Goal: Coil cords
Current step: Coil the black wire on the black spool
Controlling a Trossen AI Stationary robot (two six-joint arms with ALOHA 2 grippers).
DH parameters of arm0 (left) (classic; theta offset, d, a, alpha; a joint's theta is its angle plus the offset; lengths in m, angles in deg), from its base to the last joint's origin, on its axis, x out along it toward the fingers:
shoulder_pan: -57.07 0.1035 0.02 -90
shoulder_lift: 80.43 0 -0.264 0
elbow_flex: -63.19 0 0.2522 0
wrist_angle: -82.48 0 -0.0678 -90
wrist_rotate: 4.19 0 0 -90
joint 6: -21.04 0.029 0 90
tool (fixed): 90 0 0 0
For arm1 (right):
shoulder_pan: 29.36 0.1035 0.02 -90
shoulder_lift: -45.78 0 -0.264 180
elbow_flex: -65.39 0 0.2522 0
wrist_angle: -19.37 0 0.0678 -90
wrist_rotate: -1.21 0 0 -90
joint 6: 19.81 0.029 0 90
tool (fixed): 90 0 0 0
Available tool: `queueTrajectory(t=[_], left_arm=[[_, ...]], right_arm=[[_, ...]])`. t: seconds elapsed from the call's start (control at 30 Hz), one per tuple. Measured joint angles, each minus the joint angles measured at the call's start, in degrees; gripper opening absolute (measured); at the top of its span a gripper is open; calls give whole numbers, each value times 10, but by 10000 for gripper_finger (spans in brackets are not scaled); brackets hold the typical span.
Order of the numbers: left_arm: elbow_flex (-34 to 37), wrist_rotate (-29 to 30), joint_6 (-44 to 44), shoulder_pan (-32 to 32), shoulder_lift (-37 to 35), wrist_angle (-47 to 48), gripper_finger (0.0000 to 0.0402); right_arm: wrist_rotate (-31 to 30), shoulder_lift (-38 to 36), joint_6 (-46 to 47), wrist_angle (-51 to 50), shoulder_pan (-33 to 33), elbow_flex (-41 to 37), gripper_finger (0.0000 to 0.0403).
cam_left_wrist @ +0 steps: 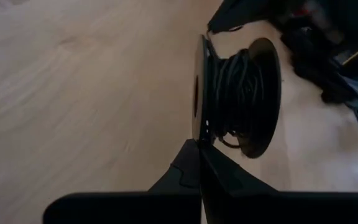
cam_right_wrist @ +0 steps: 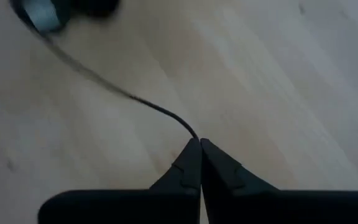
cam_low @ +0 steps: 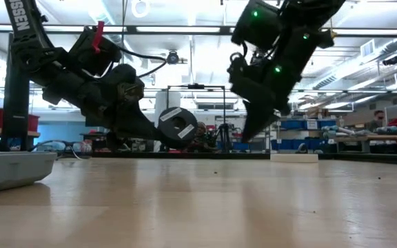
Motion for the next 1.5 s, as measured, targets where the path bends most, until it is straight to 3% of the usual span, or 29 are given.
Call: queueTrajectory(t=[0.2, 0.4, 0.6, 0.77, 0.97, 1.23, 1.5], left_arm=[[0, 12, -1, 0, 0, 25, 0], [-4, 24, -2, 0, 0, 34, 0], [-8, 45, -3, 0, 0, 55, 0], [-5, 58, -14, 0, 0, 47, 0], [-5, 9, -14, 0, 0, -22, 0], [-6, -51, 0, -1, 0, -2, 0], [-5, -26, 15, -1, 0, 78, 0]], right_arm=[[59, 0, -26, 213, -15, 2, 0], [72, 49, -51, 239, -26, 70, 0], [95, 88, -98, 101, -19, 149, 0], [95, 86, -91, 1, 7, 152, 0], [61, 94, -39, -133, 27, 144, 0], [19, 90, -8, -156, 17, 128, 0], [23, 74, -12, -143, 2, 128, 0]])
